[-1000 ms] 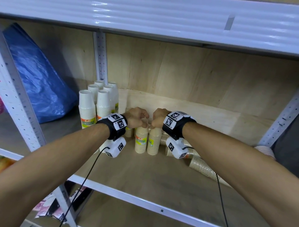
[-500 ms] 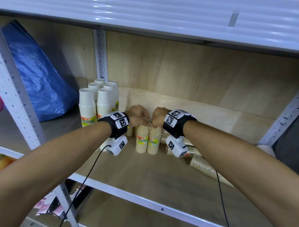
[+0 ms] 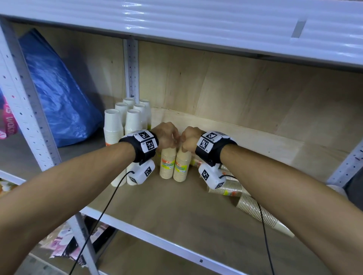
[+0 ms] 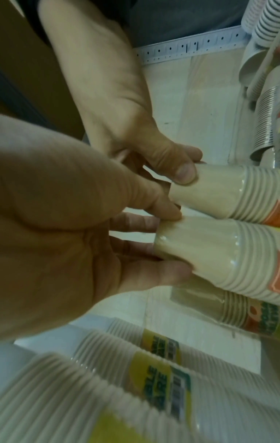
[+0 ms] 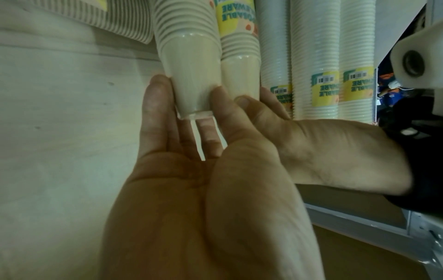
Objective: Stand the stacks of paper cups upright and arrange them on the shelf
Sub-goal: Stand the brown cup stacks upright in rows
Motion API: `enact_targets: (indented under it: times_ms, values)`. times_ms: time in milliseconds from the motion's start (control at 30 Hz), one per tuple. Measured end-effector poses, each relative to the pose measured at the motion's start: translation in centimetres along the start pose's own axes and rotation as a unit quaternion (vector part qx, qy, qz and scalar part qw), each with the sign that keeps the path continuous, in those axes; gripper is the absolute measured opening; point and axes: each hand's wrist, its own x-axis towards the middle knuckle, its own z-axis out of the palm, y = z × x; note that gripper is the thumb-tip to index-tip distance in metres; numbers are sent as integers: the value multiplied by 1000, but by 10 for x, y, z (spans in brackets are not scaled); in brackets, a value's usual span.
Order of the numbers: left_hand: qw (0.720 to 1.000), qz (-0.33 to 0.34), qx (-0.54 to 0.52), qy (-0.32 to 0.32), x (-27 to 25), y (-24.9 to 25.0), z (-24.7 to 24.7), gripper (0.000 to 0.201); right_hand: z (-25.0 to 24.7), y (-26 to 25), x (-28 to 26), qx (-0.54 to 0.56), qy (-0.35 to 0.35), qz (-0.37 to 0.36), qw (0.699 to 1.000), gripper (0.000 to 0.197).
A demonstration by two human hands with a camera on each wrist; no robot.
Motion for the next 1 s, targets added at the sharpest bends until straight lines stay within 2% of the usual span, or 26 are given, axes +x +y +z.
enact_targets:
  times_ms: [67, 200, 400, 633, 867, 1000]
  values:
    - [1000, -4, 15, 18, -1, -2, -3, 19, 4, -4, 5, 8, 14, -9, 1000, 33]
    - [999, -26, 25, 35, -1, -9, -1, 27, 11, -8, 13, 22, 14, -29, 999, 34]
    - [998, -35, 36, 31, 1, -19, 7, 21, 16, -14, 22, 35, 0, -46, 998, 30]
    - [998, -37, 35, 42, 3, -24, 10, 19, 17, -10, 31, 45, -4, -57, 997, 36]
    - [998, -26, 21, 54, 6, -21, 2, 28, 10, -3, 27, 54, 9, -72, 996, 40]
    - [998, 7, 5, 63, 10, -9, -6, 23, -3, 9, 21, 54, 14, -66, 996, 42]
